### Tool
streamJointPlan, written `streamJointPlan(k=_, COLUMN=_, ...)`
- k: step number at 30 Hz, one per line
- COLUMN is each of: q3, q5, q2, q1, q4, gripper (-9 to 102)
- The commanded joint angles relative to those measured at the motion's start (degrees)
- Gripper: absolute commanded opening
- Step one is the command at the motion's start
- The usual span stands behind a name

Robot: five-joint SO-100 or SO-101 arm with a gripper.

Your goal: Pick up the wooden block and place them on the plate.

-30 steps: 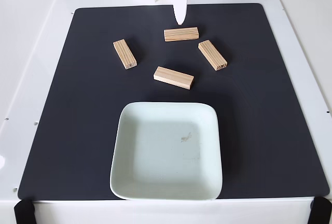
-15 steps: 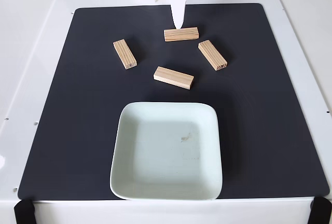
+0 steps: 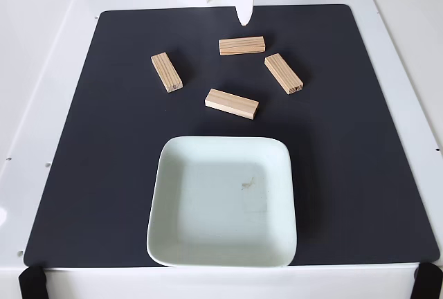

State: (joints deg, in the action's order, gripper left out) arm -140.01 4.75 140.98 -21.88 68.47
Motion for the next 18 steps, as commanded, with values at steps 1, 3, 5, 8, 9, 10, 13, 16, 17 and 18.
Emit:
streamJointPlan(k=1, q3=7.21, q5=4.13, q2=1.23, q1=-0.53, q4=3.25, gripper=-1)
streamJointPlan(k=3, q3=9.32, q5=6.42, q2=1.23, q1=-1.67, q4=3.87, gripper=-1)
streamJointPlan(k=5, q3=9.76, q5=8.7, q2=1.23, q1=-2.81, q4=3.87, gripper=-1)
streamJointPlan(k=8, q3=8.88, q5=11.16, q2=1.14, q1=-4.13, q4=3.96, gripper=-1)
streamJointPlan(k=9, q3=8.17, q5=11.51, q2=1.14, q1=-4.83, q4=3.96, gripper=-1)
streamJointPlan(k=10, q3=7.47, q5=11.95, q2=1.05, q1=-5.63, q4=3.96, gripper=-1)
streamJointPlan(k=13, q3=6.5, q5=14.33, q2=-0.97, q1=-7.65, q4=3.34, gripper=-1)
streamJointPlan(k=16, q3=7.29, q5=18.9, q2=-4.66, q1=-9.05, q4=3.52, gripper=-1)
streamJointPlan(k=17, q3=7.29, q5=20.92, q2=-5.98, q1=-9.67, q4=3.34, gripper=-1)
streamJointPlan(k=18, q3=7.38, q5=23.12, q2=-7.29, q1=-10.28, q4=3.16, gripper=-1)
